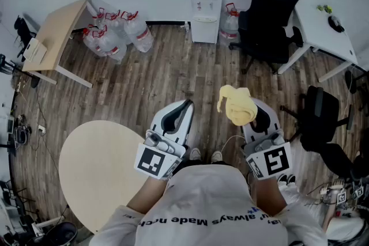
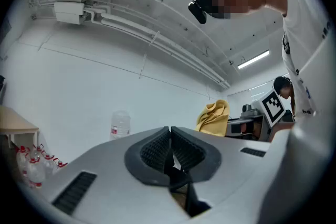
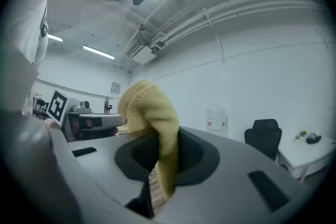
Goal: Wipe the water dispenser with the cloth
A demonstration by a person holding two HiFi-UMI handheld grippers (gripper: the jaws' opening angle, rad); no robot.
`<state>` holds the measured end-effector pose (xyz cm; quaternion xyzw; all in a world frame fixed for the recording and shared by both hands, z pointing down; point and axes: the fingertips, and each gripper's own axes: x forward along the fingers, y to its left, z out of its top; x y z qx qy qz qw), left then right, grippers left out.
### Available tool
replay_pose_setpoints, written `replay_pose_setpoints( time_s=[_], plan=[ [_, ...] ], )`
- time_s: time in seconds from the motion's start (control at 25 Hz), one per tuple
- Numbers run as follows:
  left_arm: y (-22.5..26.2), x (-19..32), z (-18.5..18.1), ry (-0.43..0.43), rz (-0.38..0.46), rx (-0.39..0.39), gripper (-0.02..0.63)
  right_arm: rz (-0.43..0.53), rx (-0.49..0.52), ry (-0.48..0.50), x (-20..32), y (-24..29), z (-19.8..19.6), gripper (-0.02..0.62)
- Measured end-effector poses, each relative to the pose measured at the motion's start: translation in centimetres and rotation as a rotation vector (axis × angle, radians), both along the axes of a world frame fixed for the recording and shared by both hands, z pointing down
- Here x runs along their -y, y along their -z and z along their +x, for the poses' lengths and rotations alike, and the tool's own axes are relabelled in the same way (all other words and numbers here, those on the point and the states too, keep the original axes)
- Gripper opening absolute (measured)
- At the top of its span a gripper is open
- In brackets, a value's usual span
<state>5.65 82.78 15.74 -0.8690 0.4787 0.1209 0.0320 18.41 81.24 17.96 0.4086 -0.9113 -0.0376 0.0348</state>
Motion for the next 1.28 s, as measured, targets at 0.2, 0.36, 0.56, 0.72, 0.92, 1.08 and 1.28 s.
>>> replay_pose_setpoints(
  time_s=[0.2, 0.36, 0.56, 0.72, 0.92, 1.08, 1.28],
  plan=[
    [-0.4, 0.7, -2.3, -0.01, -0.013, -0.004, 0.029, -0.009, 0.053, -0.01, 0.8, -0.1, -2.3, 0.063],
    [-1.1, 1.5, -4.6, -0.008, -0.027, -0.007, 0.029, -0.02, 0.044, -0.022, 1.5, -0.6, -4.2, 0.063],
    [-1.4, 3.0, -5.7, -0.023, -0.035, -0.002, 0.028, -0.033, 0.036, -0.031, 2.7, -1.3, -5.6, 0.063],
    [-1.3, 4.2, -5.4, -0.041, -0.025, -0.004, 0.029, -0.041, 0.039, -0.039, 4.1, -1.9, -5.7, 0.063],
    [-1.7, 7.0, -4.8, -0.042, -0.027, 0.005, 0.029, -0.035, 0.037, -0.04, 7.0, -2.0, -5.2, 0.063],
    [-1.8, 10.4, -3.9, -0.032, -0.043, 0.014, 0.029, -0.033, 0.039, -0.034, 10.4, -1.6, -4.3, 0.063],
    [-0.9, 15.8, -2.6, -0.021, -0.036, 0.032, 0.028, -0.028, 0.058, -0.028, 15.8, -1.0, -2.9, 0.063]
  ],
)
